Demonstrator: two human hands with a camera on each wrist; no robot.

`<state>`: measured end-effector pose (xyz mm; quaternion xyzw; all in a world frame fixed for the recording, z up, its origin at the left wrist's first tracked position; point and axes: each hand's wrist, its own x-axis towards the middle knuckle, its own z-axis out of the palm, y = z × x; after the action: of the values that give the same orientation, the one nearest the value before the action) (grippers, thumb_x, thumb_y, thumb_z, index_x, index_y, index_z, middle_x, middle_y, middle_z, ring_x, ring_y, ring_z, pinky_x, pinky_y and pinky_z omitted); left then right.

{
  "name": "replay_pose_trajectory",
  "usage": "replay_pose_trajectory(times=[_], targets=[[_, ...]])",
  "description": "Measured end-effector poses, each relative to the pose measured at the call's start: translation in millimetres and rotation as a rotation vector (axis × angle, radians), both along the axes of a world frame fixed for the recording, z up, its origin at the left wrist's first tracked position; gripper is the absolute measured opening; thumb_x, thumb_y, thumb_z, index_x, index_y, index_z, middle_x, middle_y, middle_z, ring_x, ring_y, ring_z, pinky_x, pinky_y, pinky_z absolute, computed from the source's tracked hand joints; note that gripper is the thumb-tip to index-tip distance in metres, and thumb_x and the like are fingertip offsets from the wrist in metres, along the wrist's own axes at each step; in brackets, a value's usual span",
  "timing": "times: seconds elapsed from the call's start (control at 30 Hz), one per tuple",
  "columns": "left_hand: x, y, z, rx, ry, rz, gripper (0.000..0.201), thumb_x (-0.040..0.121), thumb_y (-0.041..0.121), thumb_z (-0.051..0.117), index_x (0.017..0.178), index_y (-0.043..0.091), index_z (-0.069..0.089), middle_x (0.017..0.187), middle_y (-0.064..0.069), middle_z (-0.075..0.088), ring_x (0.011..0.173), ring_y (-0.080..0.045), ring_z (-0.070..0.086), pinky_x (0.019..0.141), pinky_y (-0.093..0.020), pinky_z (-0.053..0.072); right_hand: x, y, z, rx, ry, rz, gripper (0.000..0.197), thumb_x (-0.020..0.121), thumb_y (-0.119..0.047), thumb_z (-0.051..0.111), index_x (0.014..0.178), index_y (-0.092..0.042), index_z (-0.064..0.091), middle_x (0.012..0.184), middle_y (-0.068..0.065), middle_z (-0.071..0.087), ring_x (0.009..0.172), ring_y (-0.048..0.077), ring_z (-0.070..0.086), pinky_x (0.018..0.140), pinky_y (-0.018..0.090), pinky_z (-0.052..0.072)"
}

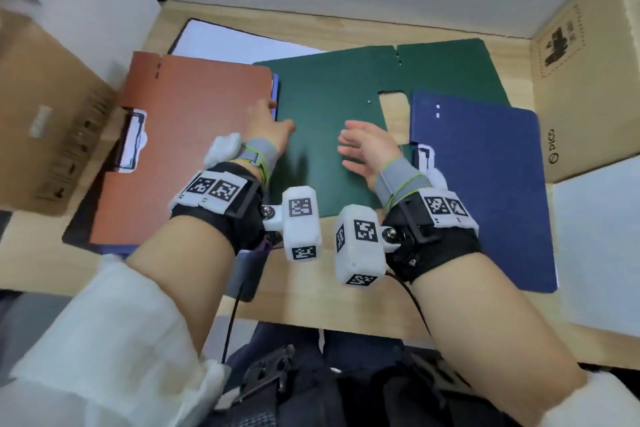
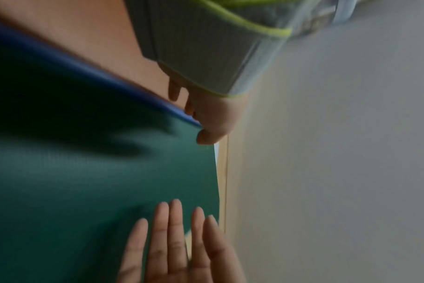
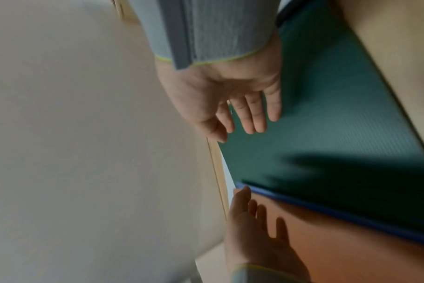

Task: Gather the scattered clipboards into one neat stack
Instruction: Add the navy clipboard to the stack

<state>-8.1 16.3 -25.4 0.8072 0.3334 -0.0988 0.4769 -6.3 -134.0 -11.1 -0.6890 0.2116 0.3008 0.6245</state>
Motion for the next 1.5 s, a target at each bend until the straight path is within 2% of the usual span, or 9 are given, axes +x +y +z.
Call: replay_pose_trajectory(times=[0.27, 0.47, 0.63, 0.77, 0.97, 1.13, 1.27, 1.4, 1.5], targets=[[-50, 142, -7, 0.435, 0.255, 0.196, 0.097, 0.076, 0.044, 0.07, 0.148, 0.004, 0.019, 0.153, -0.019, 0.022, 0.142, -0.036, 0.023, 0.115, -0.045, 0.02, -20, 96, -24, -0.022, 0.161, 0.123, 0.032, 0.089, -0.009, 0.051, 0.12, -0.013, 0.054, 0.117, 0.011, 0.048, 0.131, 0.029, 0.043, 0.098, 0.042, 0.043], [-50, 167, -1, 0.335, 0.387, 0.158, 0.103, 0.071, 0.045, 0.075, 0.147, 0.001, 0.02, 0.151, -0.02, 0.032, 0.139, -0.038, 0.033, 0.112, -0.049, 0.03, -25, 118, -30, -0.038, 0.199, 0.02, 0.035, 0.089, -0.009, 0.052, 0.123, -0.002, 0.053, 0.133, 0.016, 0.052, 0.125, 0.026, 0.05, 0.092, 0.041, 0.045], [-49, 204, -28, 0.142, 0.371, 0.22, 0.12, 0.012, 0.063, 0.083, 0.114, 0.004, 0.057, 0.112, -0.014, 0.067, 0.1, -0.034, 0.065, 0.089, -0.047, 0.053, -25, 121, -32, -0.041, 0.199, -0.049, 0.043, 0.087, -0.013, 0.053, 0.129, -0.005, 0.049, 0.134, 0.012, 0.053, 0.11, 0.019, 0.052, 0.084, 0.038, 0.044], [-59, 193, -1, -0.105, 0.345, 0.293, 0.05, 0.066, 0.025, 0.084, 0.096, 0.005, 0.05, 0.076, -0.008, 0.056, 0.057, -0.025, 0.061, 0.055, -0.034, 0.051, -25, 121, -34, -0.048, 0.205, -0.062, 0.038, 0.088, -0.014, 0.053, 0.125, -0.006, 0.051, 0.127, 0.01, 0.055, 0.109, 0.02, 0.053, 0.083, 0.038, 0.044], [-62, 196, 5, -0.138, 0.308, 0.277, 0.069, 0.048, 0.036, 0.09, 0.101, 0.005, 0.057, 0.09, -0.006, 0.059, 0.085, -0.028, 0.058, 0.083, -0.043, 0.052, -22, 118, -39, -0.064, 0.221, -0.134, 0.015, 0.087, -0.015, 0.054, 0.101, -0.011, 0.051, 0.102, 0.006, 0.057, 0.09, 0.019, 0.054, 0.066, 0.029, 0.043], [-63, 190, 29, -0.226, 0.221, 0.226, 0.044, 0.068, 0.029, 0.081, 0.094, 0.007, 0.053, 0.081, -0.006, 0.057, 0.066, -0.021, 0.056, 0.051, -0.027, 0.044, -20, 116, -33, -0.009, 0.164, -0.156, 0.018, 0.084, -0.023, 0.063, 0.097, -0.014, 0.055, 0.069, 0.0, 0.05, 0.052, 0.012, 0.051, 0.044, 0.02, 0.044], [-55, 157, 53, -0.313, 0.043, 0.178, 0.027, 0.07, 0.019, 0.08, 0.082, 0.012, 0.056, 0.047, 0.0, 0.065, 0.033, -0.01, 0.059, 0.033, -0.016, 0.044, -5, 88, -26, 0.044, 0.04, -0.283, 0.012, 0.079, -0.027, 0.069, 0.078, -0.017, 0.062, 0.098, 0.01, 0.066, 0.086, 0.024, 0.064, 0.093, 0.045, 0.053], [-32, 94, 58, -0.404, -0.057, 0.087, 0.023, 0.071, 0.021, 0.08, 0.08, 0.011, 0.061, 0.048, 0.002, 0.066, 0.039, -0.009, 0.062, 0.04, -0.015, 0.048, 14, 29, -2, -0.129, -0.144, -0.338, 0.047, 0.072, -0.033, 0.067, 0.112, -0.008, 0.062, 0.11, 0.012, 0.065, 0.097, 0.024, 0.061, 0.099, 0.046, 0.049], [-13, 35, 43, -0.551, -0.041, 0.02, 0.016, 0.079, 0.023, 0.073, 0.082, 0.012, 0.063, 0.06, 0.0, 0.067, 0.049, -0.011, 0.063, 0.052, -0.019, 0.052, 25, -38, -2, -0.295, -0.173, -0.467, 0.049, 0.052, -0.04, 0.069, 0.095, -0.018, 0.065, 0.103, 0.007, 0.068, 0.107, 0.03, 0.061, 0.098, 0.049, 0.049]])
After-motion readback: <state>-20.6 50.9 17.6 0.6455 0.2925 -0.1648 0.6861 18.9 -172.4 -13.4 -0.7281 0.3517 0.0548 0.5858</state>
